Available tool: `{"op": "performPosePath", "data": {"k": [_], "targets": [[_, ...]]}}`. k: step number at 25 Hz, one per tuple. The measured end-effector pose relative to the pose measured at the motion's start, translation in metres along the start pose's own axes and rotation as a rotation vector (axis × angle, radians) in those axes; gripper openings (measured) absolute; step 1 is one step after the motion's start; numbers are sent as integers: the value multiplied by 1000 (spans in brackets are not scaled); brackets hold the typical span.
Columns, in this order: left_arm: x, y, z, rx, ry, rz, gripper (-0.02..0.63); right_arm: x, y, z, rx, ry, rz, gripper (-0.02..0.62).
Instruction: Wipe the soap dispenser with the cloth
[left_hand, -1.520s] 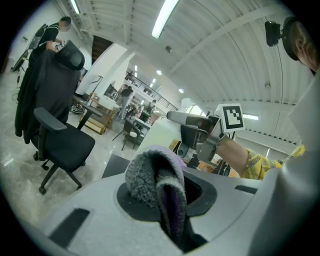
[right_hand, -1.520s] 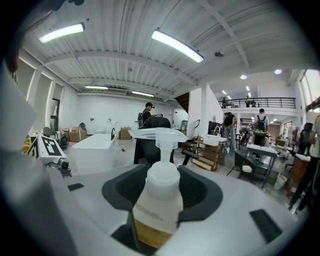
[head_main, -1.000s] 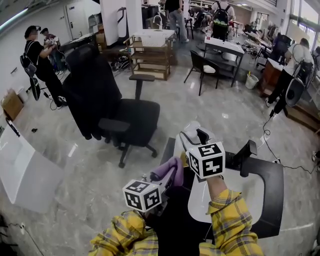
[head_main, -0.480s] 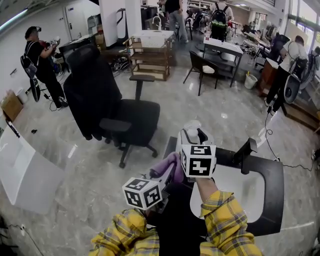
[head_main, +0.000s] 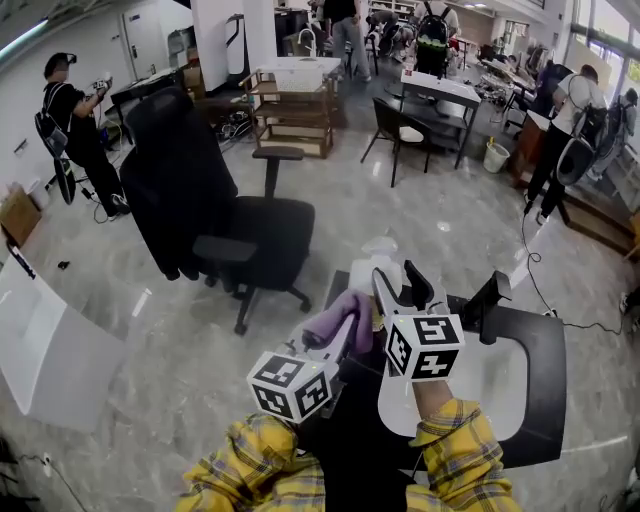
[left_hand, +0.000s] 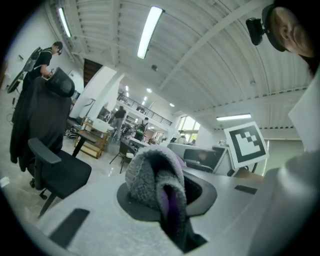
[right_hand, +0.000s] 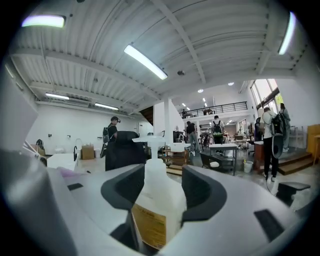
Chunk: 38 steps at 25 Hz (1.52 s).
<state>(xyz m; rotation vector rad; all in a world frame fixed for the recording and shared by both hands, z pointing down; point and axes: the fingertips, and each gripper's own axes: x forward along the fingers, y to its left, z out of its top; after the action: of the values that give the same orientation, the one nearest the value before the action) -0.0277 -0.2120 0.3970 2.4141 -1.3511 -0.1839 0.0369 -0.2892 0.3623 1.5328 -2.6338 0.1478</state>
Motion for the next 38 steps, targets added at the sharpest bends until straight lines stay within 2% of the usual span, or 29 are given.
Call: {"op": "performPosePath", "data": {"k": [3, 9, 21, 32, 38], "targets": [[11, -9, 10, 56, -20, -21, 49, -19, -13, 4, 41, -52, -15, 209], [36, -20, 10, 101, -13, -64, 49, -39, -38, 2, 118, -79, -32, 207], [51, -16, -28, 118, 0, -88, 49, -45, -55, -19, 163, -55, -34, 196], [55, 14, -94, 35, 185, -37, 49, -38, -54, -29, 189, -35, 5, 192], [60, 26, -124, 15, 276, -15, 49, -37, -58, -39, 202, -12, 20, 189]]}}
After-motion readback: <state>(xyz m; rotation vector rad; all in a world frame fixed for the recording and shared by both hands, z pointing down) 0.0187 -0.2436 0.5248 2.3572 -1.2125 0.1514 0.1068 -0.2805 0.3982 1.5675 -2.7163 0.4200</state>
